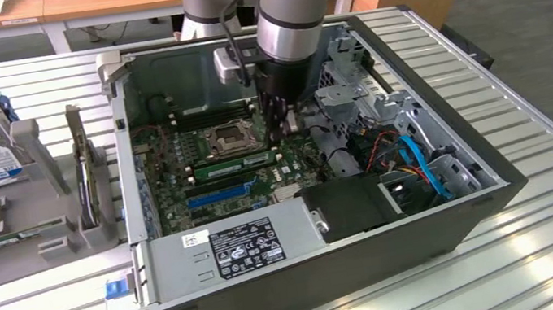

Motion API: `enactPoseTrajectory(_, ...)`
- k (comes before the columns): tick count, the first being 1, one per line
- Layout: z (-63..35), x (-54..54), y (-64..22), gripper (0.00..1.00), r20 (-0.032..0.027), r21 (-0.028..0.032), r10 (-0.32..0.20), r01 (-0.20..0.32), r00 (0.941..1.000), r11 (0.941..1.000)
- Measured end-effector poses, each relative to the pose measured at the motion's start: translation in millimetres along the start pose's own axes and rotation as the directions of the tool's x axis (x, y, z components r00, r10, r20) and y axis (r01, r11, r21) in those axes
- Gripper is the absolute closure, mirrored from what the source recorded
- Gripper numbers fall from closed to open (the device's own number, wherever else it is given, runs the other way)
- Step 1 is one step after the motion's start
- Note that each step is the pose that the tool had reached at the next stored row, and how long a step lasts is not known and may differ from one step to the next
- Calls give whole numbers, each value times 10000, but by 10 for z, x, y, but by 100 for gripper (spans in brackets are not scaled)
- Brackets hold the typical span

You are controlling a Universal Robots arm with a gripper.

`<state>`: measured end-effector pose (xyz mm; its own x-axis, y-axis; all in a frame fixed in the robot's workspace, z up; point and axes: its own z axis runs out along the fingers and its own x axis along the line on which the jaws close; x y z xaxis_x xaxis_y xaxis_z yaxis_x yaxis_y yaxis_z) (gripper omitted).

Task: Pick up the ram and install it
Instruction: 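Press down the ram until it locks into place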

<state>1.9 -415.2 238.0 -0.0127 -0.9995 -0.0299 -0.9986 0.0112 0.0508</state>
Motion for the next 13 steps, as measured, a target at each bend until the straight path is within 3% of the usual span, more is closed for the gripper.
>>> enactPoseTrajectory(13, 50, 1, -31, 90, -2, 0, 0, 0, 10000, 10000)
